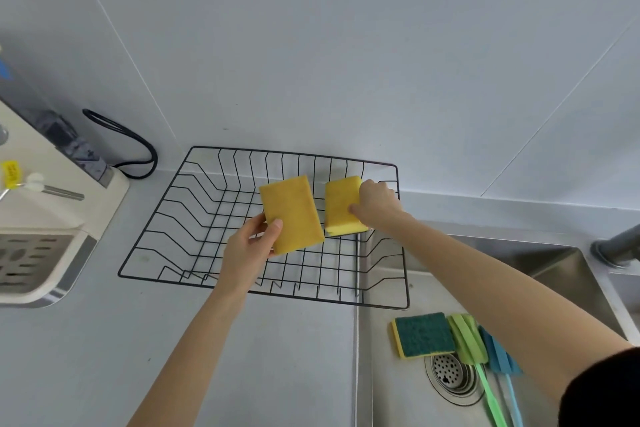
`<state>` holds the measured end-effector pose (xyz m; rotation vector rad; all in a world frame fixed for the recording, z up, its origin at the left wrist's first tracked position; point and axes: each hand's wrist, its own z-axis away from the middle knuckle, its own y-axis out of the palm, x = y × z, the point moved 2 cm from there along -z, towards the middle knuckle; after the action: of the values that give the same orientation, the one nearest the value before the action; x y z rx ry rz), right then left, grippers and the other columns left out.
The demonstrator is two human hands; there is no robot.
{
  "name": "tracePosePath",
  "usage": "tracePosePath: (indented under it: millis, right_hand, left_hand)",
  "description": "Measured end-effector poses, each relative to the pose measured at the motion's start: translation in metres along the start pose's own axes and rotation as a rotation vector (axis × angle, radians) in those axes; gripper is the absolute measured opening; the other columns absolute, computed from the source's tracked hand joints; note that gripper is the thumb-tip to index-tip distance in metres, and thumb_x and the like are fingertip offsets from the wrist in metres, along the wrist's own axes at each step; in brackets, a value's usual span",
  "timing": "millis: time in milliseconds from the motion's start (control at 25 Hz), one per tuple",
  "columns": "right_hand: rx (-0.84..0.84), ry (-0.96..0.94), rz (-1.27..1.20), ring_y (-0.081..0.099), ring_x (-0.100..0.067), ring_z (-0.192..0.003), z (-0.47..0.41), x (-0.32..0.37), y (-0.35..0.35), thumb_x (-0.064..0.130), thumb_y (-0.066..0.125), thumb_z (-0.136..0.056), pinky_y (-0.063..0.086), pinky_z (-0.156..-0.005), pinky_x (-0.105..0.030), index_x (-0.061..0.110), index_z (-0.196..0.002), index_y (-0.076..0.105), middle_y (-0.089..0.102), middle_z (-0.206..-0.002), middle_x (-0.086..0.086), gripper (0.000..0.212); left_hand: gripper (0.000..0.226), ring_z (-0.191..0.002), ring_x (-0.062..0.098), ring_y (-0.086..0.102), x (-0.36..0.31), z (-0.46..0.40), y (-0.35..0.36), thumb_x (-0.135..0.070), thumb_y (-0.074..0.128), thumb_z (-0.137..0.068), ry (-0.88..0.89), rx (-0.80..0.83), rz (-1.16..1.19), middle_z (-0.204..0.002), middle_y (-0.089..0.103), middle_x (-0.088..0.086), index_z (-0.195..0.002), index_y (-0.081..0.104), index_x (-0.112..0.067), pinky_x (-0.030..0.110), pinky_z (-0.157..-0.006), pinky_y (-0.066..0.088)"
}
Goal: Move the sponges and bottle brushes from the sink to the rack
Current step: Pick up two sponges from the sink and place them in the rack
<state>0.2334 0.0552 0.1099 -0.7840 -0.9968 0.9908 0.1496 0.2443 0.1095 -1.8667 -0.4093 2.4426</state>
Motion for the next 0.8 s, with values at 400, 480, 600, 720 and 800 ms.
tracePosePath:
  millis: [400,480,600,720,800]
  right_hand:
    - [-0.107,-0.214,0.181,0.042,-0.032,-0.119,0.008,-0.001,0.004,0.008,0.046,-0.090,0.041,-0.078,-0.035,0.003,-0.126,0.041,0.041,-0.130,-0.018,0.036]
    - [-0.069,-0.321,0.275,0.036,-0.031,-0.128,0.010,-0.005,0.009,0.027,0.049,-0.091,0.036,-0.100,-0.038,0.006,-0.134,0.037,0.038,-0.138,-0.016,0.049]
    - [-0.052,-0.388,0.397,0.027,-0.029,-0.138,0.010,-0.011,0.019,0.040,0.057,-0.085,0.017,-0.117,-0.042,0.014,-0.143,0.027,0.032,-0.147,-0.013,0.070]
    - [-0.079,-0.398,0.446,0.022,-0.028,-0.142,0.005,-0.017,0.024,0.032,0.059,-0.086,0.006,-0.120,-0.040,0.014,-0.145,0.021,0.027,-0.150,-0.014,0.072]
    - [-0.085,-0.401,0.442,0.023,-0.027,-0.142,0.003,-0.019,0.025,0.028,0.058,-0.087,0.004,-0.120,-0.039,0.014,-0.146,0.019,0.024,-0.152,-0.014,0.072]
  left_hand:
    - [0.046,-0.101,0.020,0.054,-0.001,-0.020,0.000,-0.030,0.051,-0.089,-0.036,0.006,-0.125,-0.122,0.056,0.008,-0.130,0.046,-0.010,0.028,-0.080,0.048]
    - [0.048,-0.106,0.023,0.054,0.001,-0.032,0.002,-0.031,0.052,-0.089,-0.048,0.013,-0.191,-0.127,0.055,0.010,-0.132,0.043,-0.011,0.033,-0.086,0.048]
    - [0.047,-0.111,0.029,0.057,0.003,-0.050,0.009,-0.032,0.052,-0.088,-0.069,0.031,-0.288,-0.126,0.058,0.014,-0.130,0.044,-0.014,0.045,-0.097,0.047]
    - [0.046,-0.111,0.030,0.057,0.004,-0.064,0.019,-0.032,0.053,-0.087,-0.091,0.044,-0.303,-0.124,0.059,0.015,-0.129,0.046,-0.014,0.048,-0.098,0.047]
    - [0.045,-0.111,0.030,0.057,0.005,-0.071,0.025,-0.032,0.052,-0.088,-0.093,0.055,-0.339,-0.124,0.059,0.015,-0.129,0.046,-0.014,0.046,-0.096,0.048]
